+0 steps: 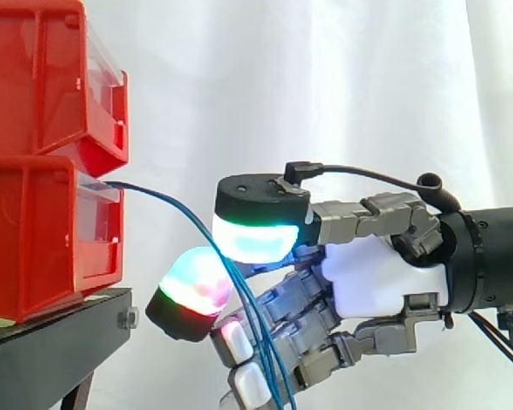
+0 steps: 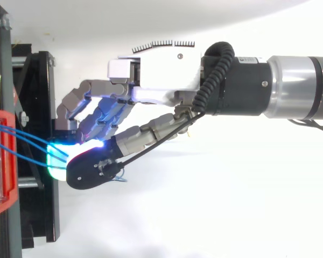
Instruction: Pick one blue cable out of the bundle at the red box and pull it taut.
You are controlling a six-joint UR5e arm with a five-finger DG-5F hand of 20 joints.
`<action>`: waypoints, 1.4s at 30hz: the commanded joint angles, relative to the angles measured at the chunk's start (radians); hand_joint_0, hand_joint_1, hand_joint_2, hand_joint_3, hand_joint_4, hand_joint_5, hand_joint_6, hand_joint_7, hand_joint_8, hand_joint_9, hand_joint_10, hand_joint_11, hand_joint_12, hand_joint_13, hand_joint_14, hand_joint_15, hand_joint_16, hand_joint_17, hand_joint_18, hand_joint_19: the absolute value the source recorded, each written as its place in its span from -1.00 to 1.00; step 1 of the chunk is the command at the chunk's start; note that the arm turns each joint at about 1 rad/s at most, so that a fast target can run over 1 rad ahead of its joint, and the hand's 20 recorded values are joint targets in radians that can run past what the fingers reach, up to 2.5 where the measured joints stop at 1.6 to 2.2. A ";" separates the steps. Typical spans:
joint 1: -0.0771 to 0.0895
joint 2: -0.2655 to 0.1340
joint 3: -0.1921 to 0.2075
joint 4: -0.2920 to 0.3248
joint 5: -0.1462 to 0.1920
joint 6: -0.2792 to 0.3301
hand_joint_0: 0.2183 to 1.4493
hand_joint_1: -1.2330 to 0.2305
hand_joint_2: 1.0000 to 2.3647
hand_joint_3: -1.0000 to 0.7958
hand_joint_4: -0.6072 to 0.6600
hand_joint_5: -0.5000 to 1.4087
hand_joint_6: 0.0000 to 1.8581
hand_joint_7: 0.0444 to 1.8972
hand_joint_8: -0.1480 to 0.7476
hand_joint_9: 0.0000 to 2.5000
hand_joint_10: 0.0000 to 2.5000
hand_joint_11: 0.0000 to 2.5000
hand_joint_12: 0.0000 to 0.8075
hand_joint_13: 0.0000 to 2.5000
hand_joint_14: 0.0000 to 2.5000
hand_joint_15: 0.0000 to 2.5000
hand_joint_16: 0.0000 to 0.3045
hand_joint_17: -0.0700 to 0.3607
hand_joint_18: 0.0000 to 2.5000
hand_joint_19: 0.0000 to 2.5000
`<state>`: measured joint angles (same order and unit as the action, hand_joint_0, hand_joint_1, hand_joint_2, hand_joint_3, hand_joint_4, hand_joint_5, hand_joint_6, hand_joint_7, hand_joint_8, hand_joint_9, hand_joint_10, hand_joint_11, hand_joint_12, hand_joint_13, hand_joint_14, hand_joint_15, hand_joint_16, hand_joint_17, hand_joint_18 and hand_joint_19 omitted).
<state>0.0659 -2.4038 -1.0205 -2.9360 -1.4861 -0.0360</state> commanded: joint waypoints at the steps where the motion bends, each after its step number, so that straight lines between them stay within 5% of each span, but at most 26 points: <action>1: 0.000 0.002 0.000 0.000 0.000 0.002 -0.33 -0.23 -0.96 -0.04 0.19 -0.71 -0.01 -0.19 0.13 -0.49 -0.99 -0.26 0.11 -0.16 -0.99 -0.58 -0.65 -0.12 -0.55 -0.84; 14: 0.011 0.045 0.002 -0.078 0.006 0.099 -0.33 -0.22 -0.96 -0.05 0.19 -0.71 -0.01 -0.20 0.12 -0.50 -0.99 -0.28 0.12 -0.14 -0.99 -0.57 -0.65 -0.12 -0.56 -0.83; 23: 0.012 0.046 0.005 -0.118 0.001 0.232 -0.33 -0.22 -0.96 -0.06 0.19 -0.71 -0.01 -0.20 0.13 -0.50 -0.99 -0.28 0.11 -0.14 -0.99 -0.56 -0.65 -0.11 -0.56 -0.83; 42: 0.006 0.045 0.005 -0.115 -0.002 0.229 -0.36 -0.22 -0.98 -0.29 0.23 -0.71 -0.03 -0.21 0.11 -0.48 -0.99 -0.28 0.08 -0.18 -0.99 -0.54 -0.64 -0.11 -0.56 -0.81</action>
<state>0.0727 -2.3589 -1.0155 -3.0518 -1.4879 0.1967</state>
